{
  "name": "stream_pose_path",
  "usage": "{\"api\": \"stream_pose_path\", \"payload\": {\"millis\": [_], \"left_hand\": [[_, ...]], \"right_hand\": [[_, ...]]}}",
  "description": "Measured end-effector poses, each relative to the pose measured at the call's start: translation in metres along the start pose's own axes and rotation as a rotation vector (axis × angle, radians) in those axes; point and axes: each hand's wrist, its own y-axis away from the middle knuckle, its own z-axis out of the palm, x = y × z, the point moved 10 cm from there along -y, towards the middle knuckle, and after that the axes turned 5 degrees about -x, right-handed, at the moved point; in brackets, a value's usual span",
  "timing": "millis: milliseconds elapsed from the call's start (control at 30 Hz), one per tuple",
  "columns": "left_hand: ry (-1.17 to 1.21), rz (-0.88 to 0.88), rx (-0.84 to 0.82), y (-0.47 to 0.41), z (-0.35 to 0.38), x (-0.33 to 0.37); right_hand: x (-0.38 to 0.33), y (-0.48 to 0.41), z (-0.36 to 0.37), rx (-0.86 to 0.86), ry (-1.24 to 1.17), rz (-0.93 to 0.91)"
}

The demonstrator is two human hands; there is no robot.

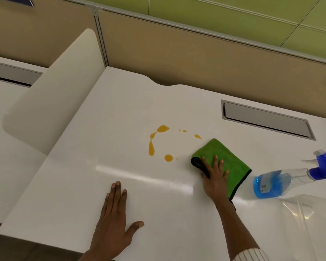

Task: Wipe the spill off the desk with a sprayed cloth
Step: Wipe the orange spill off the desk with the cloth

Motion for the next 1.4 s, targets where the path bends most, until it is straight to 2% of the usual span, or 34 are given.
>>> {"api": "stream_pose_path", "payload": {"millis": [200,300,433,533,633,833,967,1067,1167,1267,1400], "left_hand": [[0.02,-0.002,0.0,0.0,-0.002,0.001],[0.028,-0.004,0.0,0.0,-0.002,0.001],[0.033,-0.015,-0.012,-0.001,0.001,-0.002],[0.037,-0.022,-0.017,-0.001,0.0,-0.002],[0.048,-0.026,-0.023,0.001,-0.003,-0.002],[0.065,-0.04,-0.038,0.002,-0.004,-0.001],[0.074,-0.049,-0.044,0.002,-0.005,-0.001],[0.084,-0.049,-0.042,0.002,-0.006,0.0],[0.08,-0.054,-0.042,0.001,-0.007,-0.001],[0.077,-0.055,-0.041,0.001,-0.006,-0.001],[0.078,-0.068,-0.042,0.001,-0.006,-0.001]], "right_hand": [[-0.035,-0.039,-0.001,-0.053,0.074,-0.044],[-0.049,-0.005,0.015,-0.063,0.115,-0.156],[-0.043,0.062,0.035,-0.048,0.055,-0.272],[-0.008,0.07,0.027,-0.012,-0.007,-0.206],[0.012,0.037,0.012,0.007,-0.001,-0.113],[-0.009,-0.055,-0.016,-0.041,0.035,-0.016],[-0.048,-0.06,-0.003,-0.092,0.077,-0.125],[-0.068,-0.023,0.016,-0.133,0.085,-0.278],[-0.061,0.018,0.026,-0.116,0.046,-0.353],[-0.04,0.022,0.019,-0.097,-0.056,-0.329],[-0.023,-0.028,-0.002,-0.052,-0.092,-0.215]]}}
